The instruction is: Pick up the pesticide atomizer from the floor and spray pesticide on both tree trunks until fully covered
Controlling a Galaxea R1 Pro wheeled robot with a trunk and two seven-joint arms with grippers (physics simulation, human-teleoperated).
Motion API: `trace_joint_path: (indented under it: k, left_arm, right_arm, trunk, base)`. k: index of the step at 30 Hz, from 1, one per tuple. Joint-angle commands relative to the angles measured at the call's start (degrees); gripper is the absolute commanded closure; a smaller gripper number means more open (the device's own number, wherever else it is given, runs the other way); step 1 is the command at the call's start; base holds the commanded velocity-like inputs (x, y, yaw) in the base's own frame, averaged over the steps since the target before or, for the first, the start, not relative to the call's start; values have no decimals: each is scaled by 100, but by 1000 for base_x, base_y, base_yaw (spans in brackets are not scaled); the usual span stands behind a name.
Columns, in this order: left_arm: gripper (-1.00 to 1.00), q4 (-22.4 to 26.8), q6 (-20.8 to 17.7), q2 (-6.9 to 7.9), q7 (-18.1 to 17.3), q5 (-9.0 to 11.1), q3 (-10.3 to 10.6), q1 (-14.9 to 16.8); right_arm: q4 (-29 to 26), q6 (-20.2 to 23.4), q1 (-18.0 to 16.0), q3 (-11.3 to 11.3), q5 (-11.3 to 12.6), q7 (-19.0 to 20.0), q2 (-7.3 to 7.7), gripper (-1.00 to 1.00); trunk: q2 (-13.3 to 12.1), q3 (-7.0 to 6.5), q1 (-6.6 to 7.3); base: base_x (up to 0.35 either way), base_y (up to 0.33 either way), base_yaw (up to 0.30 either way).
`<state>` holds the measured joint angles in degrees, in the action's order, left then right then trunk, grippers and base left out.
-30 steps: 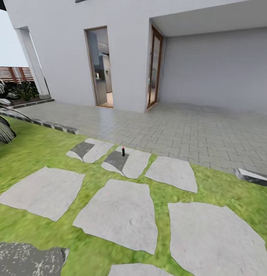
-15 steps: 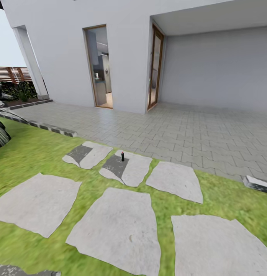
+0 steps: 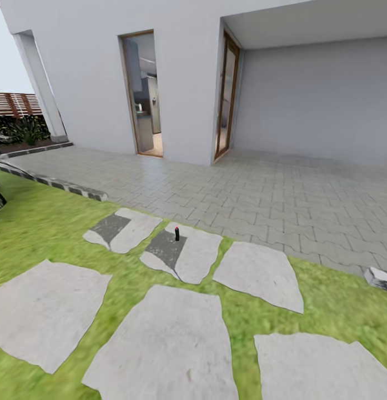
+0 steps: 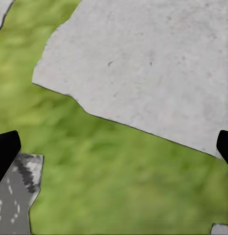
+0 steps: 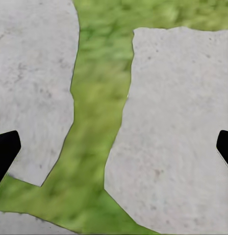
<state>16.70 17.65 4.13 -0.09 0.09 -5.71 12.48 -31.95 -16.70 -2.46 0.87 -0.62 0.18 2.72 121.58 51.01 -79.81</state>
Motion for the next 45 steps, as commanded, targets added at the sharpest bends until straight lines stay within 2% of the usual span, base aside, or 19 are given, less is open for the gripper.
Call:
trace_joint_path:
  k: [1,11,45]
  left_arm:
    - [-100,0,1,0,0,0,0,0]
    - [-100,0,-3,1,0,0,0,0]
    - [-100,0,-7,0,0,0,0,0]
  right_arm:
    - [0,0,0,0,0,0,0,-100]
    - [2,1,0,1,0,0,-1,-100]
    - [-3,0,0,1,-2,0,0,-100]
  trunk:
    - [0,0,0]
    - [0,0,0]
    - [0,0,0]
  base:
    - [339,0,0]
    - [339,-53,0]
    - [337,-136,0]
